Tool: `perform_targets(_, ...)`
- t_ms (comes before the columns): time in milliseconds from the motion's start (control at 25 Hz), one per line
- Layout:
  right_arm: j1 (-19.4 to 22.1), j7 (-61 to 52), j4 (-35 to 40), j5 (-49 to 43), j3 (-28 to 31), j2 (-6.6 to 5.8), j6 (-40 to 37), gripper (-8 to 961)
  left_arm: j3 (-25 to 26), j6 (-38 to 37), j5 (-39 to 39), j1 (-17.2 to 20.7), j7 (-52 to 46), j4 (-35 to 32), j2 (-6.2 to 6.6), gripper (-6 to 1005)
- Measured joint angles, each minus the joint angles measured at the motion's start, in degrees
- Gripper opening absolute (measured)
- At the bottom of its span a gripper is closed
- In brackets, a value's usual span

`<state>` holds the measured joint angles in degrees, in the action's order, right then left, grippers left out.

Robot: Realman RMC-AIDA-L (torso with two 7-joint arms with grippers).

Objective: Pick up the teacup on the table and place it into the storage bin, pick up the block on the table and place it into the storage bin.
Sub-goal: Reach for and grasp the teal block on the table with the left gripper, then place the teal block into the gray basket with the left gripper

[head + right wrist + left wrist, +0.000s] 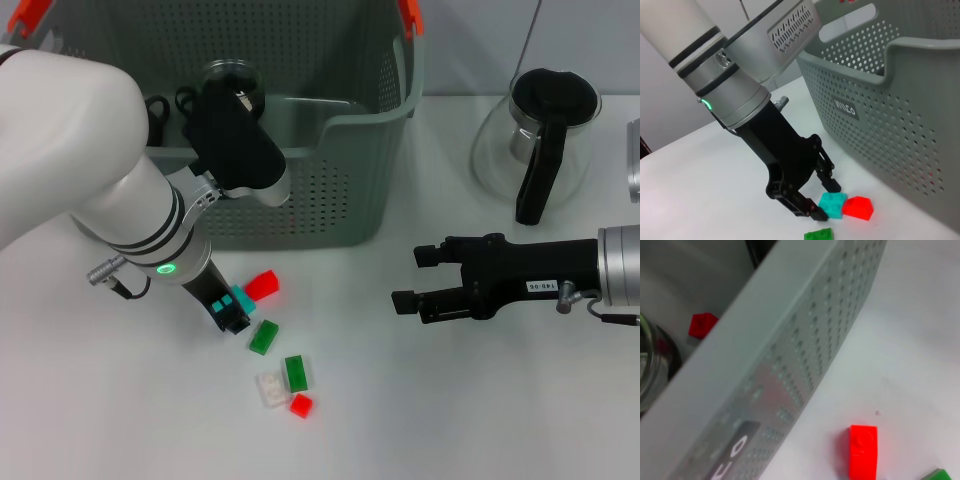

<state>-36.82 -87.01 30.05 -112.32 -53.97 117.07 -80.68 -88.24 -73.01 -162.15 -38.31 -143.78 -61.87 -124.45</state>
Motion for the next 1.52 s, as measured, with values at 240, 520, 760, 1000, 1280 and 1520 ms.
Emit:
perform_targets(240, 0.0, 0.0, 0.1, 0.0, 0.0, 0.0, 0.0, 917, 0.0, -0.4, 0.0, -0.4, -0.1, 0.3, -0.03, 529)
perform_targets(520, 0.0, 0.0, 0.1, 0.0, 0.1, -0.13, 0.0, 917, 1.0, -3.4, 0.2, 0.6, -1.1, -3.6, 0.05, 398)
perform_targets(760, 0.0, 0.0, 0.0, 0.0, 0.1, -0.25, 0.0, 917, 6.9, -16.9, 6.7, 6.8, 1.4, -18.8, -0.01, 405)
perform_targets(1000, 0.1, 0.1, 0.2, 0.0, 0.1, -0.24, 0.0, 916, 24.1, -35.2, 33.4, 7.4, 8.5, -27.2, 0.46, 420)
perform_targets(1280, -0.6, 0.1, 0.2, 0.0, 0.0, 0.07, -0.5, 916, 38.0, -25.5, 40.2, -2.5, 11.3, -20.8, 5.14, 438)
perform_targets(1520, -0.7, 0.1, 0.2, 0.0, 0.0, 0.21, -1.2, 916, 38.8, -4.8, 33.7, -7.9, 10.3, -5.9, 9.8, 453)
